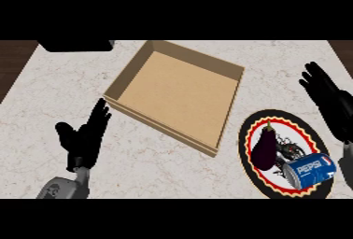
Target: Pick the can from the plate and place it in the cardboard box
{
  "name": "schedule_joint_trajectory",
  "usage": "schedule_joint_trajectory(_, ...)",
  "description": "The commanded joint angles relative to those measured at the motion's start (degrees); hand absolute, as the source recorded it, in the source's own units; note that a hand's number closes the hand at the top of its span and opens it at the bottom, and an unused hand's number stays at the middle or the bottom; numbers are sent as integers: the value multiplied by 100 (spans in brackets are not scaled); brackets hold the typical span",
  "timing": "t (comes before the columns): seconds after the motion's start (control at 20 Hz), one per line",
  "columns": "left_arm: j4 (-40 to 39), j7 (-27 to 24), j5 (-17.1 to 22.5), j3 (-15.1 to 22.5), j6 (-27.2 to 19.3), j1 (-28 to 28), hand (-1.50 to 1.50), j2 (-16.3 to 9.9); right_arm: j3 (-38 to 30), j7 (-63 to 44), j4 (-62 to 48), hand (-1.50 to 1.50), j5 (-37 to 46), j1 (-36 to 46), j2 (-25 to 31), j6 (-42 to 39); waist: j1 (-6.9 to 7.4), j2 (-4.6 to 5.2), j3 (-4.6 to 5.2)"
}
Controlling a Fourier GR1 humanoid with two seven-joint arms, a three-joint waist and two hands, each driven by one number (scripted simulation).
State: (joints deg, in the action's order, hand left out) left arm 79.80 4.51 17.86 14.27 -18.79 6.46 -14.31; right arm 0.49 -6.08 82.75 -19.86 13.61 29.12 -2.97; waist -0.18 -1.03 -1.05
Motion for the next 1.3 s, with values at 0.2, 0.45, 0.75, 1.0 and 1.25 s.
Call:
schedule_joint_trajectory(0.2,492,-647,-742,53,355,554,0,-874,-1654,652,-1154,-150,-2513,-838,-1114,-535,-472,81,-105)
schedule_joint_trajectory(0.45,746,-962,-989,314,878,606,0,-1283,-2059,554,-2307,-150,-3476,-1471,-984,-2229,-235,155,-17)
schedule_joint_trajectory(0.75,870,-1082,-942,329,1320,641,0,-1530,-2431,1864,-3436,-150,-3158,-1810,-549,-4682,28,144,37)
schedule_joint_trajectory(1.0,819,-1085,-880,231,1531,798,0,-1633,-2526,2372,-4139,-150,-2421,-1335,35,-5548,194,166,40)
schedule_joint_trajectory(1.25,596,-1214,-938,272,1411,766,0,-1407,-2276,2442,-3493,-150,-1630,-1332,554,-6174,80,157,40)
